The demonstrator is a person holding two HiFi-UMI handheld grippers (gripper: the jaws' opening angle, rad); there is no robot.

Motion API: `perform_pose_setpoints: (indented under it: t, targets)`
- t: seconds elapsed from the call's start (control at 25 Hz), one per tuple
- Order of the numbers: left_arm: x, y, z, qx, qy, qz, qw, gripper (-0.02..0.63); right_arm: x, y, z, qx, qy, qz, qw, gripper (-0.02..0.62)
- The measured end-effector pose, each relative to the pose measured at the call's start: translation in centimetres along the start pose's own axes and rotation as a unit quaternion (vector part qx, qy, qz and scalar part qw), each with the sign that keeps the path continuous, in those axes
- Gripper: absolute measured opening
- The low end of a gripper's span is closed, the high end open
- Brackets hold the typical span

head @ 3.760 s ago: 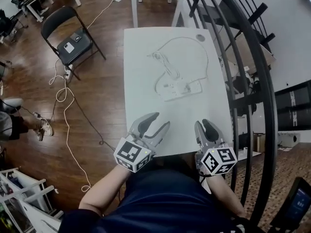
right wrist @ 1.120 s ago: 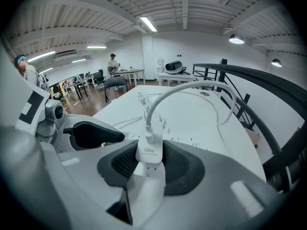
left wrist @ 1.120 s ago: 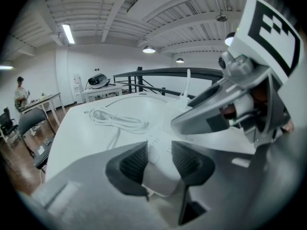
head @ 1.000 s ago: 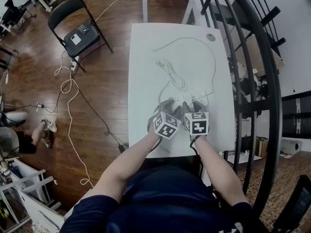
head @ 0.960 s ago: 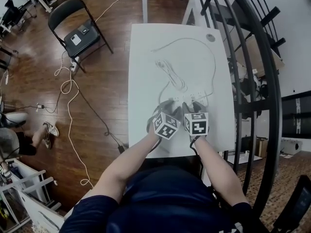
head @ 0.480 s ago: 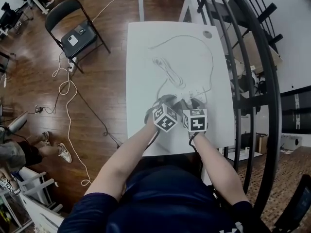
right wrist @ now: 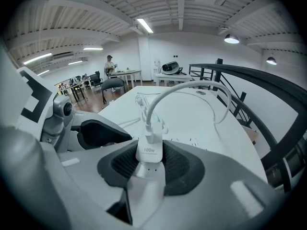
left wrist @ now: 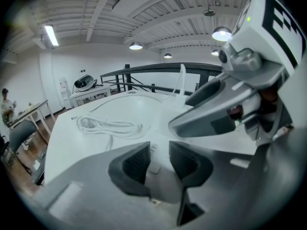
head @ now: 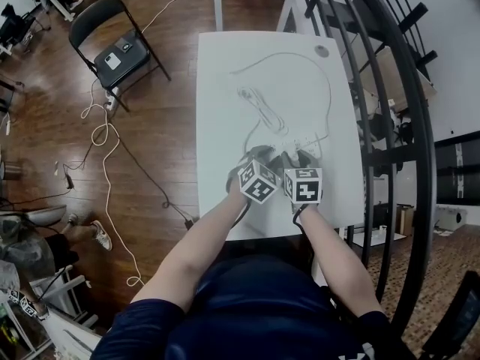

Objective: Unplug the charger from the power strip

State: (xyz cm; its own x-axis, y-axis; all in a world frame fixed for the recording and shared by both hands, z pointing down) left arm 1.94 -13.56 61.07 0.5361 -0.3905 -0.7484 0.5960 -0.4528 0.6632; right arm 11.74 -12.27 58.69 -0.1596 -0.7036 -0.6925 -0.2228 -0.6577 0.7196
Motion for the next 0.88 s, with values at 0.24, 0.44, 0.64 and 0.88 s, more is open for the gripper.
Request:
perform_pose_setpoints:
  t: [0.24,0.44,0.64,0.88]
  targets:
    - [0.0,0.2,-0.4,0.009,0.006,0.001,0.9999,0.126,0.7,-1.0,-0.3,0.004,0.035,-0.021,0.999,0.142]
    - [-0.1,0.1,-0.2,0.006,0.010,0.003,0.9999,0.124,1.2,-1.7,-0.4,0.017,0.067,-0.037,0.997,0.143]
    - [-0.2,0.0,-0.3,-0.004,-0.001,0.002,1.0000,0.121,1.2,-3.0,-1.5,0.044,0.143,-0.048,0.988,0.143]
    - [0.6,-4.3,0.7,0.017,-0.074,-0.080,0.9938,0.123,1.6,-5.5,-3.3,0.097,0.216,-0.082,0.968,0.143]
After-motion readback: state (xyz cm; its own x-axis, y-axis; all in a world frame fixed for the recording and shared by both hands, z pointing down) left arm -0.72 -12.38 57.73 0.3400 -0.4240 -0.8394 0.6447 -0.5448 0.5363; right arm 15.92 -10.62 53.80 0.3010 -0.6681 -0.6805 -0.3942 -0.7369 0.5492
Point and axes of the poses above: the fingertips, and each gripper's own axes: y forward along the fingers, z to its left, x out of its top, the point moved 8 cm from there along -y, backward along the fingers
